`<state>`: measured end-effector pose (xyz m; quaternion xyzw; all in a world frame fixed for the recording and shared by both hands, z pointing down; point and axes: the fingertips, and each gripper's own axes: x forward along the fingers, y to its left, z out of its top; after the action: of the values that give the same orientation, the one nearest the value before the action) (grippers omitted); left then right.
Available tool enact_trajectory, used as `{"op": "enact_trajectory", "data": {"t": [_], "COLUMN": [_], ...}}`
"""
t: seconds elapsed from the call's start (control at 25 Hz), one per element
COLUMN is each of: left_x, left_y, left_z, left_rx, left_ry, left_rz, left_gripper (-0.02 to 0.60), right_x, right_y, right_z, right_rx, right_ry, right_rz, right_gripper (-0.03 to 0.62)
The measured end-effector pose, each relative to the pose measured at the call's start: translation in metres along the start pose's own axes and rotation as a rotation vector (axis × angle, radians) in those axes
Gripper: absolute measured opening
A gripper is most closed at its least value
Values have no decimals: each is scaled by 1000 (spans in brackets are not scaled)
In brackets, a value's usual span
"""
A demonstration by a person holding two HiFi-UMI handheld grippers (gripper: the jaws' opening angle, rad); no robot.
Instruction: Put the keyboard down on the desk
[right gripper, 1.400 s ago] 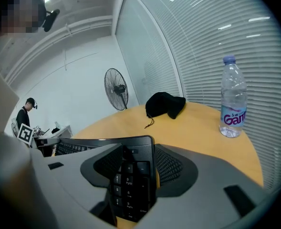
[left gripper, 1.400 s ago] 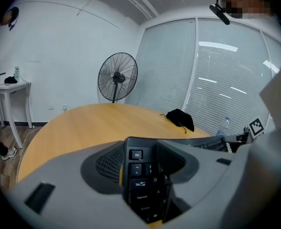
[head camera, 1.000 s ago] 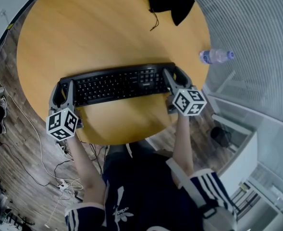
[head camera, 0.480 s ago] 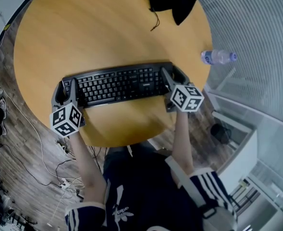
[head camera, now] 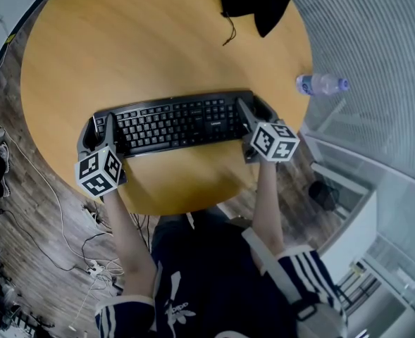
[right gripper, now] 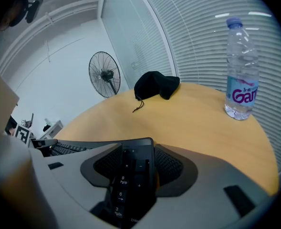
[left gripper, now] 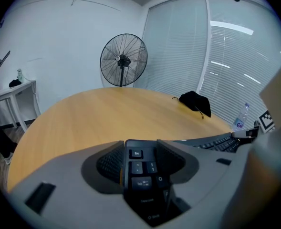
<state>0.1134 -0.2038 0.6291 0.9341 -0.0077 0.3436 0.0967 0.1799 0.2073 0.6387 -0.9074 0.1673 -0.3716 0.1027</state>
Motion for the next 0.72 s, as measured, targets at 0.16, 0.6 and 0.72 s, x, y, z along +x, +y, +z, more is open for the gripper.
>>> {"op": "enact_trajectory", "data": {"t": [0.16, 0.6, 0.72], "left_x": [2, 5, 2], "left_y": [0, 0, -1], "left_z": [-1, 0, 3], "left_rx": [-6, -1, 6], "left_ry": [3, -5, -24], "left_rz": [-6, -1, -3], "left_gripper": [201, 201, 201], "right_x": [1, 4, 2], "right_y": [-1, -2, -7], "right_z": [0, 1, 2], "right_rx": [-7, -26, -60], "right_ry": [-2, -21, -43], "right_rz": [-3, -14, -47], "right_gripper": [198, 198, 198]}}
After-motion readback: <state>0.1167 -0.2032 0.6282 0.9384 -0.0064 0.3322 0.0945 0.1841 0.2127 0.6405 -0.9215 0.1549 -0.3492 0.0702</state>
